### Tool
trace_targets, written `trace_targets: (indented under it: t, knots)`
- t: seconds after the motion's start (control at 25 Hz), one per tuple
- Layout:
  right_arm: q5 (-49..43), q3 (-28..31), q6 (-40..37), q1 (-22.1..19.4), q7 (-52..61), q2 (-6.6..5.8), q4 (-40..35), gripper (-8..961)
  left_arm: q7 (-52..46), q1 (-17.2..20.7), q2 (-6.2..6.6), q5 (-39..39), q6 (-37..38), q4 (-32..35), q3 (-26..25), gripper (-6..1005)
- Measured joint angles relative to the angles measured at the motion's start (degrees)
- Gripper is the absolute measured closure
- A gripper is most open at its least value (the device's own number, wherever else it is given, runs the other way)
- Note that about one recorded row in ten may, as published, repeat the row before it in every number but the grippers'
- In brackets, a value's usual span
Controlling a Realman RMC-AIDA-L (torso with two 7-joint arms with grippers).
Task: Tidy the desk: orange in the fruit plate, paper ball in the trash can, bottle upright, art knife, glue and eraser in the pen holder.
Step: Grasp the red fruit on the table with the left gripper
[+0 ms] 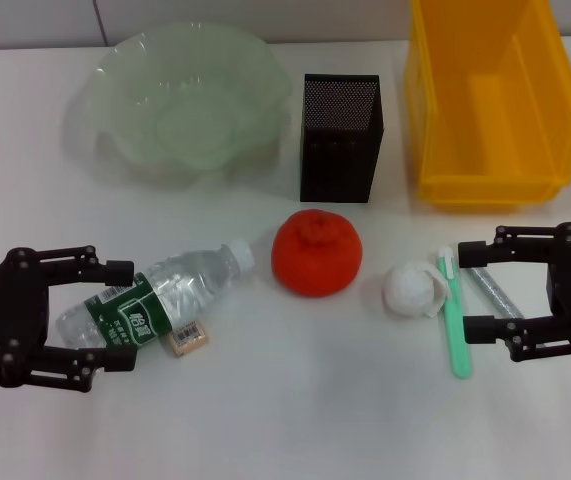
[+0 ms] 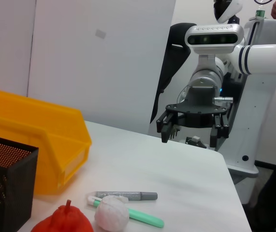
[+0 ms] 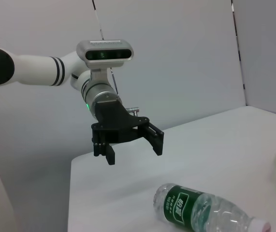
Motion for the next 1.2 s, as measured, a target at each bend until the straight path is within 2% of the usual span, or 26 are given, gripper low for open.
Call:
trace_targets:
  t: [0.68,1.0,1.08,1.16,1.2]
  knots:
    - [-0.04,-0.04,0.92,-0.24,-0.28,0.15,0.11,173,-0.03,0.07,-0.01,-0.01,-1.32,0.01,-0.51,147]
    - [-0.04,0.76,0.48,-2.69,0.25,-0.62,-2.11,176,-1.04,-0.36,-0.18,-0.45,-1.39,1.28,-1.84,151]
    - [-0.06,1.2,0.29,-3.54,0.57,-0.77,-2.92,177,-2.55,-1.6,-0.59,-0.55,-1.39,2.49,-2.65,152]
    - [-0.45,1.82,0.15,-4.2,0.9,-0.94,-3.6,178,-4.3,-3.52,-2.1,-0.24,-1.99,4.33,-2.36,153]
    - [-0.76,2.13,0.08,-4.4,1.07,-1.01,-3.87,178,-4.3,-3.52,-2.1,-0.24,-1.99,4.33,-2.36,154]
